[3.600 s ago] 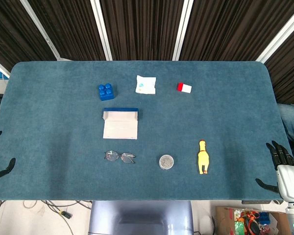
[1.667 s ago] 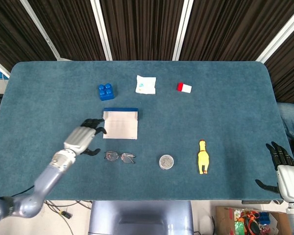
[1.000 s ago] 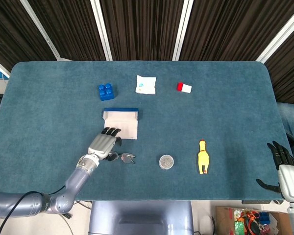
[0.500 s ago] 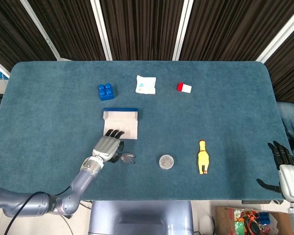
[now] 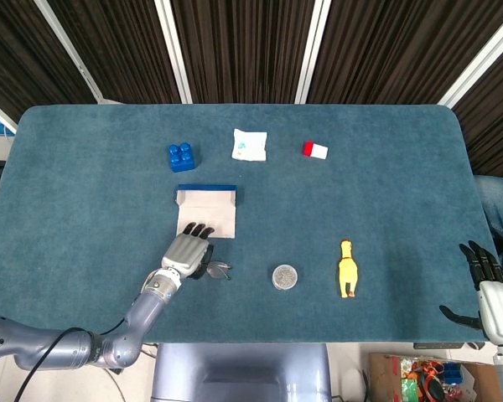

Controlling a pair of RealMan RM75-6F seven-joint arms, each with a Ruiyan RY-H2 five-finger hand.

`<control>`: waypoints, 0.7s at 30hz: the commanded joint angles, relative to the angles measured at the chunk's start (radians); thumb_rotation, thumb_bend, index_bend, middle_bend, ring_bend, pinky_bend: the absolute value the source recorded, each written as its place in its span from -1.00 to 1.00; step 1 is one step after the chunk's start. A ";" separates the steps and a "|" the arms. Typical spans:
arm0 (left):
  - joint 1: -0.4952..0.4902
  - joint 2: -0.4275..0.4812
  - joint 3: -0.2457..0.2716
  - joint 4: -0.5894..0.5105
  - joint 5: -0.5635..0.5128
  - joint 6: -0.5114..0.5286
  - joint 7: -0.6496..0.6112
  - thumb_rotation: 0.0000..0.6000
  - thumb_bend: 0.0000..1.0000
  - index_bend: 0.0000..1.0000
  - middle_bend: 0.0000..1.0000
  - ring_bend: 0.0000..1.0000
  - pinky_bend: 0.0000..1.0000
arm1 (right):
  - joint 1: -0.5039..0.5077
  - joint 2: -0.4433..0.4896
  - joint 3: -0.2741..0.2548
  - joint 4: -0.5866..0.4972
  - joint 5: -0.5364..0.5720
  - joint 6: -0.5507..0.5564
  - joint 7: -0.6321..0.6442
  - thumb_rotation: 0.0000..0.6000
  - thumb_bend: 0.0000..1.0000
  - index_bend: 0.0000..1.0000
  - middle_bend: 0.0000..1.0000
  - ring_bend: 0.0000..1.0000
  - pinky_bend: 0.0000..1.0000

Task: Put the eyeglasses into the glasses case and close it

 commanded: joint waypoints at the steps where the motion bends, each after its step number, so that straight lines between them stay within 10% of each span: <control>1: -0.003 -0.004 -0.001 0.006 -0.003 0.005 0.004 1.00 -0.10 0.16 -0.77 -1.00 -1.00 | 0.000 0.001 0.000 -0.001 0.001 -0.002 0.003 1.00 -0.83 -1.00 -1.00 -0.90 -0.63; 21: -0.070 -0.012 -0.114 0.105 -0.090 0.061 0.058 1.00 -0.10 0.17 -0.83 -1.00 -1.00 | 0.001 0.004 0.001 -0.006 0.009 -0.009 0.009 1.00 -0.82 -1.00 -1.00 -0.90 -0.63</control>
